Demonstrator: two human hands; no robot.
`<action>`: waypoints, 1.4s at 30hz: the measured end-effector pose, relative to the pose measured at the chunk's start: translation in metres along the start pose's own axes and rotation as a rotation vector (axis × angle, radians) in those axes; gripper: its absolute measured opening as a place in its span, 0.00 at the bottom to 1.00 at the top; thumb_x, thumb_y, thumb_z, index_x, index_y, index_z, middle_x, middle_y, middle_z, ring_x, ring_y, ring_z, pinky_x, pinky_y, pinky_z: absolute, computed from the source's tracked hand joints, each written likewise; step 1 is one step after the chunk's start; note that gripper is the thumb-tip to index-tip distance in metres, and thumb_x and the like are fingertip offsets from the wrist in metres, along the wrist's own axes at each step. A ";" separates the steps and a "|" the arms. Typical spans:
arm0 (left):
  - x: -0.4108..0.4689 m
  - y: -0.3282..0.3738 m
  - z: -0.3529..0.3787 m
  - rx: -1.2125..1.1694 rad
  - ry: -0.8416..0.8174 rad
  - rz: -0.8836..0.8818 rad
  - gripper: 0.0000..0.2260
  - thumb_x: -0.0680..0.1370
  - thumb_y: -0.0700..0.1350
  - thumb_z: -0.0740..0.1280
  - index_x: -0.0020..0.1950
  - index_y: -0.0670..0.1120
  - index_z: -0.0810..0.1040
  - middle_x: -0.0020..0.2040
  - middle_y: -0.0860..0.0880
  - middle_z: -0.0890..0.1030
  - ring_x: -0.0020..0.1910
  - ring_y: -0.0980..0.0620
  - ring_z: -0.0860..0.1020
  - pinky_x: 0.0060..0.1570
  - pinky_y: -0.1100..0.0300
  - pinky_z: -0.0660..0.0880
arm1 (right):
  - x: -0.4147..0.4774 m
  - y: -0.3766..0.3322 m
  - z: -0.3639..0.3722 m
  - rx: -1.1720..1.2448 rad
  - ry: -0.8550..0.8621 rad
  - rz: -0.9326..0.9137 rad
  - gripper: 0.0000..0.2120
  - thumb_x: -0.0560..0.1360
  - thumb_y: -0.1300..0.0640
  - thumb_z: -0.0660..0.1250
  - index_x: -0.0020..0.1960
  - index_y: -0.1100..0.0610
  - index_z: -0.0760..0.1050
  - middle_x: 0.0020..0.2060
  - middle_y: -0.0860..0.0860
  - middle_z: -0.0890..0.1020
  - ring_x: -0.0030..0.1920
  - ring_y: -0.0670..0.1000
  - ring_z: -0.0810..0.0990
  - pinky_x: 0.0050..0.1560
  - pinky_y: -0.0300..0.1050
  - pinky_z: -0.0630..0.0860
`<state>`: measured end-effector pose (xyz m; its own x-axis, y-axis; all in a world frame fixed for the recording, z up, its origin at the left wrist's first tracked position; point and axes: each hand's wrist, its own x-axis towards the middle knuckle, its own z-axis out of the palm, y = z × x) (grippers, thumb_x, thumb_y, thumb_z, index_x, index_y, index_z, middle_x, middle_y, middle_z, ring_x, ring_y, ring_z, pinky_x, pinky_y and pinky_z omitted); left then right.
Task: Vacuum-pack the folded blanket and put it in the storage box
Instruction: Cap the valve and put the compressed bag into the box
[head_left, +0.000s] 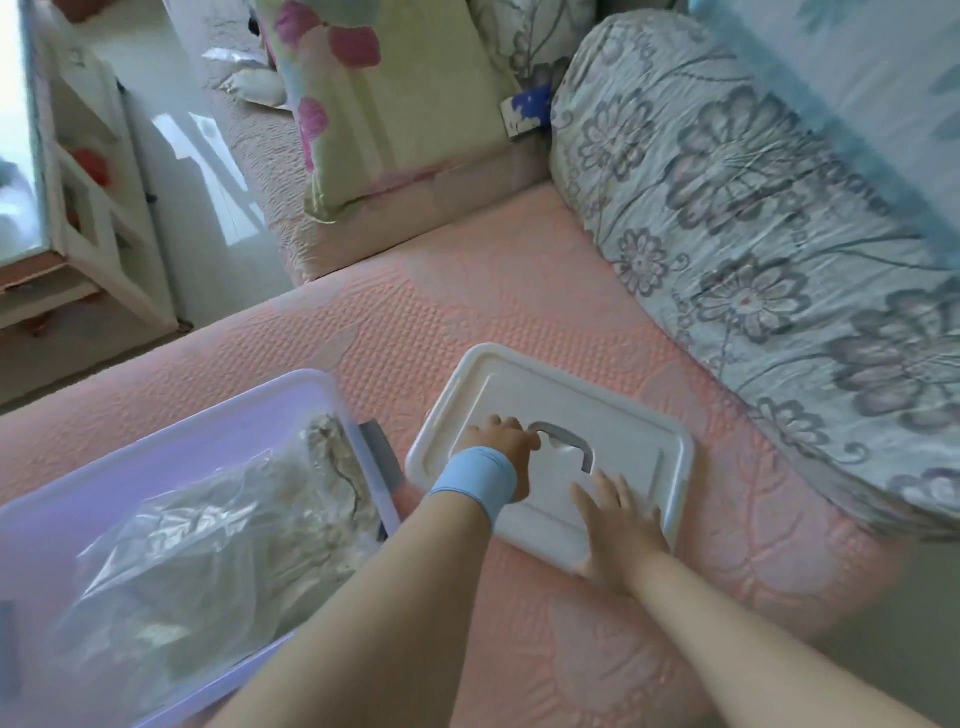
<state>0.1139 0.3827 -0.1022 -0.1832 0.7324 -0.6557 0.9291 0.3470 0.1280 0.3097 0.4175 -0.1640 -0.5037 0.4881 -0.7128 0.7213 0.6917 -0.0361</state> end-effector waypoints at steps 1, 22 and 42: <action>0.005 0.000 0.008 0.076 -0.075 -0.002 0.32 0.73 0.48 0.69 0.75 0.57 0.61 0.73 0.50 0.64 0.71 0.47 0.61 0.64 0.51 0.66 | 0.003 0.000 0.006 -0.026 0.006 -0.005 0.53 0.70 0.34 0.69 0.80 0.47 0.38 0.79 0.54 0.38 0.79 0.60 0.38 0.71 0.71 0.57; 0.052 -0.006 0.014 -0.210 0.370 -0.217 0.23 0.74 0.41 0.64 0.67 0.57 0.69 0.66 0.50 0.66 0.66 0.47 0.62 0.60 0.54 0.66 | 0.097 0.031 -0.086 -0.217 0.193 -0.098 0.37 0.81 0.36 0.54 0.81 0.54 0.45 0.80 0.57 0.50 0.78 0.62 0.55 0.68 0.58 0.69; 0.021 -0.001 0.058 0.038 -0.120 -0.006 0.23 0.78 0.37 0.64 0.70 0.53 0.65 0.68 0.48 0.67 0.69 0.40 0.61 0.57 0.44 0.74 | 0.045 -0.002 -0.002 0.546 0.103 -0.103 0.08 0.78 0.57 0.63 0.51 0.58 0.80 0.48 0.56 0.84 0.51 0.57 0.81 0.47 0.44 0.74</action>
<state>0.1276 0.3642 -0.1594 -0.1507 0.6546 -0.7408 0.9400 0.3269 0.0975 0.2842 0.4394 -0.1947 -0.6083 0.5015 -0.6152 0.7936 0.3758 -0.4784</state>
